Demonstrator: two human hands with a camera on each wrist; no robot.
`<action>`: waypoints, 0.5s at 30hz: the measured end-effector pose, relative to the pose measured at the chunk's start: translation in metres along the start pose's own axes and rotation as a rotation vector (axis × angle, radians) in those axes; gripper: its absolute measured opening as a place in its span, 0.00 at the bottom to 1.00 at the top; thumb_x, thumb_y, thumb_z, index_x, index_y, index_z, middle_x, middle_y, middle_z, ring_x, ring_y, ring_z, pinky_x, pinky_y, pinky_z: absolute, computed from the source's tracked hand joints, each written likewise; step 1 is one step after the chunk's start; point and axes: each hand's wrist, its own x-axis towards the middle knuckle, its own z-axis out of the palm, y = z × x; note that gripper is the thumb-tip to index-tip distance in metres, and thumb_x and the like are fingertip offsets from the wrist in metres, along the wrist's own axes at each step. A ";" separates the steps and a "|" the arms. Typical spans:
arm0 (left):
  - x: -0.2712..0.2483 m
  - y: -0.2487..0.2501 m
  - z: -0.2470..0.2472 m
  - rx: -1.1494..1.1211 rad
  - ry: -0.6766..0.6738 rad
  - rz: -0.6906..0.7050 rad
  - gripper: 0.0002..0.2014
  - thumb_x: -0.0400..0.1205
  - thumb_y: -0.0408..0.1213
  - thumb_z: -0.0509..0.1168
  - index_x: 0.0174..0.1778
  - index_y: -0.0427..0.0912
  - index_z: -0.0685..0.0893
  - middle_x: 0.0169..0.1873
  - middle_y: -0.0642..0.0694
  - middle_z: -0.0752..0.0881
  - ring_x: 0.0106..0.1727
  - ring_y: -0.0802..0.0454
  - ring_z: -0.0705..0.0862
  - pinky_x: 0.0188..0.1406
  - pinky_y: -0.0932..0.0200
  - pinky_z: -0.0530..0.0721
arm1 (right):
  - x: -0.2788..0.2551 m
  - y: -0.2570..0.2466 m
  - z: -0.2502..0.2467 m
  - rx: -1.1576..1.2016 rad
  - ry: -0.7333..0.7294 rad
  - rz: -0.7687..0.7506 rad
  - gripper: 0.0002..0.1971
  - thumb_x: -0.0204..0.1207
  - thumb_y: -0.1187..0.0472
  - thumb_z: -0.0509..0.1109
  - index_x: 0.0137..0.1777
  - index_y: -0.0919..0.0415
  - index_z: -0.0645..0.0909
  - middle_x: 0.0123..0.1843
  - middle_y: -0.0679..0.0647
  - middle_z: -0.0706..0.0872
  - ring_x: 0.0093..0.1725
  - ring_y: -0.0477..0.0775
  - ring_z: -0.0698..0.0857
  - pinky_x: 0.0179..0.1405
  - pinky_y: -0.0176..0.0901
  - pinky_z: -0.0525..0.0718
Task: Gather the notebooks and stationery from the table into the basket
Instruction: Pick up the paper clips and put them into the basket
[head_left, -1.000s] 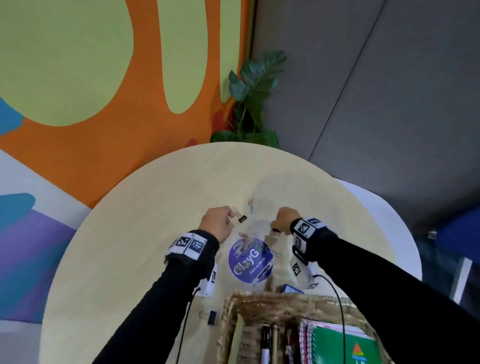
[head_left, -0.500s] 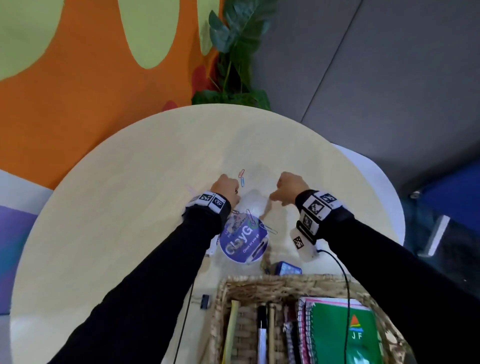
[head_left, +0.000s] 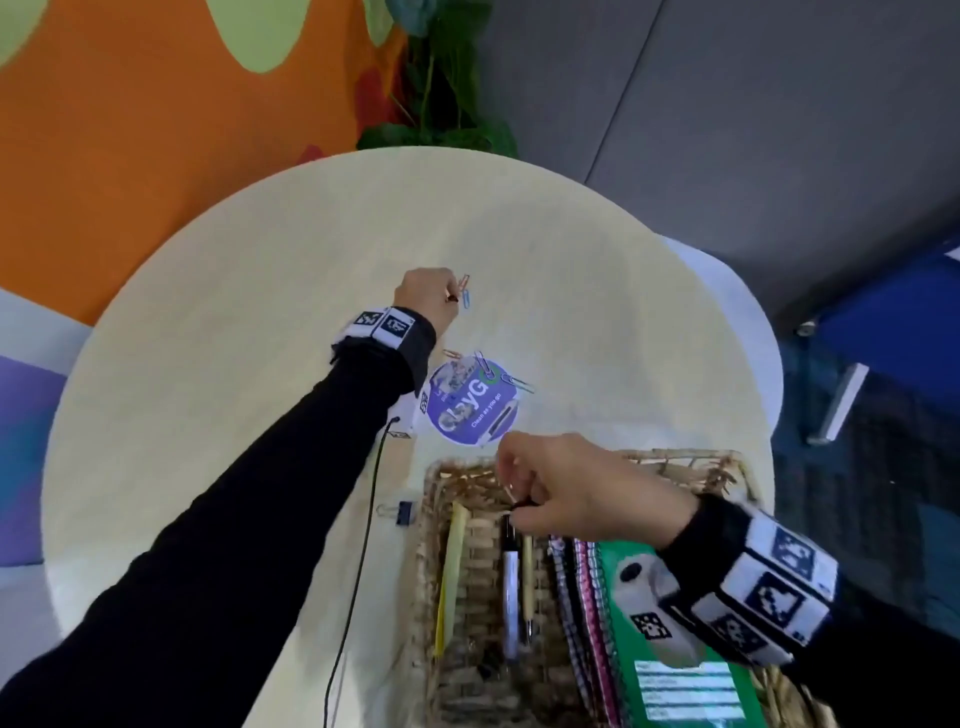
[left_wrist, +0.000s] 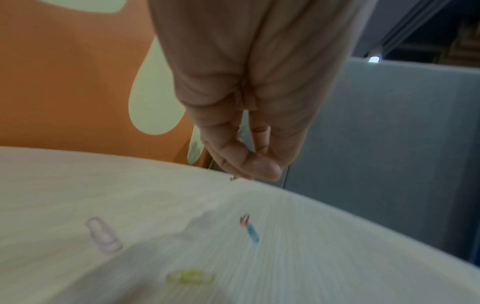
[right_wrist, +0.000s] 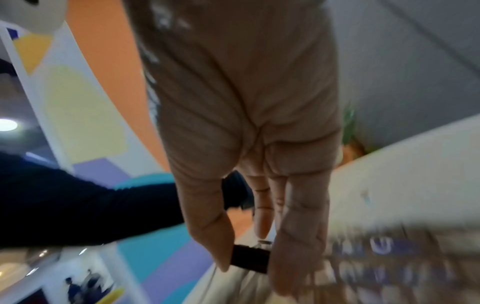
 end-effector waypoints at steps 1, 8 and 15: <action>-0.010 0.003 -0.009 -0.058 0.019 0.008 0.09 0.76 0.29 0.64 0.48 0.39 0.87 0.51 0.34 0.88 0.50 0.35 0.87 0.53 0.48 0.87 | -0.002 -0.002 0.019 -0.050 -0.075 -0.017 0.13 0.70 0.60 0.71 0.53 0.55 0.74 0.48 0.55 0.87 0.42 0.55 0.82 0.37 0.45 0.76; -0.131 0.043 -0.064 -0.197 -0.044 0.213 0.06 0.75 0.32 0.66 0.46 0.42 0.86 0.38 0.47 0.85 0.31 0.49 0.84 0.29 0.71 0.79 | 0.017 0.000 0.117 -0.355 -0.451 -0.006 0.10 0.74 0.65 0.70 0.50 0.71 0.77 0.48 0.66 0.86 0.40 0.61 0.82 0.28 0.44 0.77; -0.250 0.040 -0.064 -0.006 -0.321 0.274 0.06 0.74 0.35 0.68 0.44 0.48 0.86 0.37 0.53 0.86 0.31 0.68 0.77 0.37 0.72 0.73 | 0.021 -0.007 0.134 -0.561 -0.442 -0.046 0.14 0.73 0.58 0.75 0.42 0.71 0.79 0.38 0.61 0.80 0.37 0.60 0.80 0.36 0.47 0.80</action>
